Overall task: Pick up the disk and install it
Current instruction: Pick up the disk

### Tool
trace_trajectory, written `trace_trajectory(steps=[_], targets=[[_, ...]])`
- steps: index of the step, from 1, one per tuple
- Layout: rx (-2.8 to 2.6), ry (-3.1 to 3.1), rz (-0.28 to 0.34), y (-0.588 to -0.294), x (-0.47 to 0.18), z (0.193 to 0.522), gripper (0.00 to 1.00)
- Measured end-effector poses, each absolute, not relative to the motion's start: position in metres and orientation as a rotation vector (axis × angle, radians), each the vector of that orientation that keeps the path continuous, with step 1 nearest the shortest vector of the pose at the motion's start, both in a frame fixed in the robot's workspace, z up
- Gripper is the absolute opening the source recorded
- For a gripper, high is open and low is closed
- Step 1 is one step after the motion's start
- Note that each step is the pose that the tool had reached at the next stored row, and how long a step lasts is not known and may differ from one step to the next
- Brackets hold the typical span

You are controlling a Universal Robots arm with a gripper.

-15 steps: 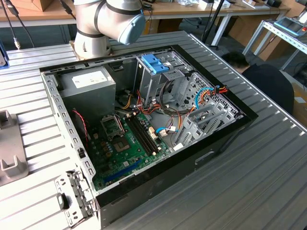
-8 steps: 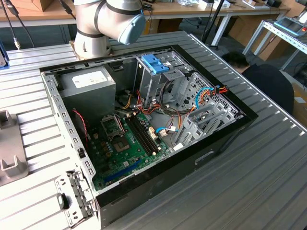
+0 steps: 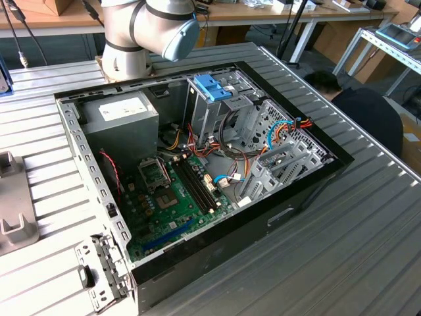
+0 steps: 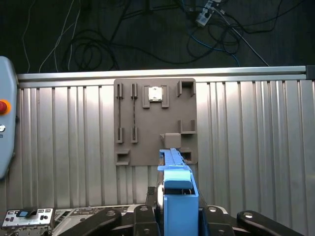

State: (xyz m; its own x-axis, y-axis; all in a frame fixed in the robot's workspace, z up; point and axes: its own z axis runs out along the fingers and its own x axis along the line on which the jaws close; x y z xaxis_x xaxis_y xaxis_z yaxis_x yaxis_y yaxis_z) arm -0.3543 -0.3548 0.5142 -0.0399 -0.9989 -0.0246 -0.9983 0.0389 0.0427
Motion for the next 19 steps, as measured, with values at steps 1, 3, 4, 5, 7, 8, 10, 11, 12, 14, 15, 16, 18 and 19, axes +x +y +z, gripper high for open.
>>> trace_trajectory(steps=[1,3,4,5,7,8,10,11,12,14,15,16,18,19], targets=[[2.168,-2.256,-0.075,-0.3550,-0.3542,0.5143,0.37],[2.168,-2.256,-0.075,-0.3555,-0.3542,0.5143,0.37],[2.168,-2.256,-0.075,-0.3557,-0.3542,0.5142,0.37],[2.168,-2.256,-0.075,-0.3559,-0.3542,0.5142,0.37],[2.168,-2.256,-0.075,-0.3564,-0.3541,0.5142,0.37],[2.168,-2.256,-0.075,-0.3583,-0.3539,0.5142,0.37],[2.168,-2.256,-0.075,-0.3603,-0.3537,0.5142,0.37],[2.168,-2.256,-0.075,-0.3614,-0.3536,0.5142,0.37],[2.168,-2.256,-0.075,-0.3616,-0.3535,0.5142,0.37],[2.168,-2.256,-0.075,-0.3622,-0.3535,0.5142,0.37],[2.168,-2.256,-0.075,-0.3624,-0.3535,0.5142,0.37],[2.168,-2.256,-0.075,-0.3627,-0.3535,0.5142,0.37],[2.168,-2.256,-0.075,-0.3634,-0.3535,0.5142,0.37],[2.168,-2.256,-0.075,-0.3635,-0.3534,0.5142,0.37]])
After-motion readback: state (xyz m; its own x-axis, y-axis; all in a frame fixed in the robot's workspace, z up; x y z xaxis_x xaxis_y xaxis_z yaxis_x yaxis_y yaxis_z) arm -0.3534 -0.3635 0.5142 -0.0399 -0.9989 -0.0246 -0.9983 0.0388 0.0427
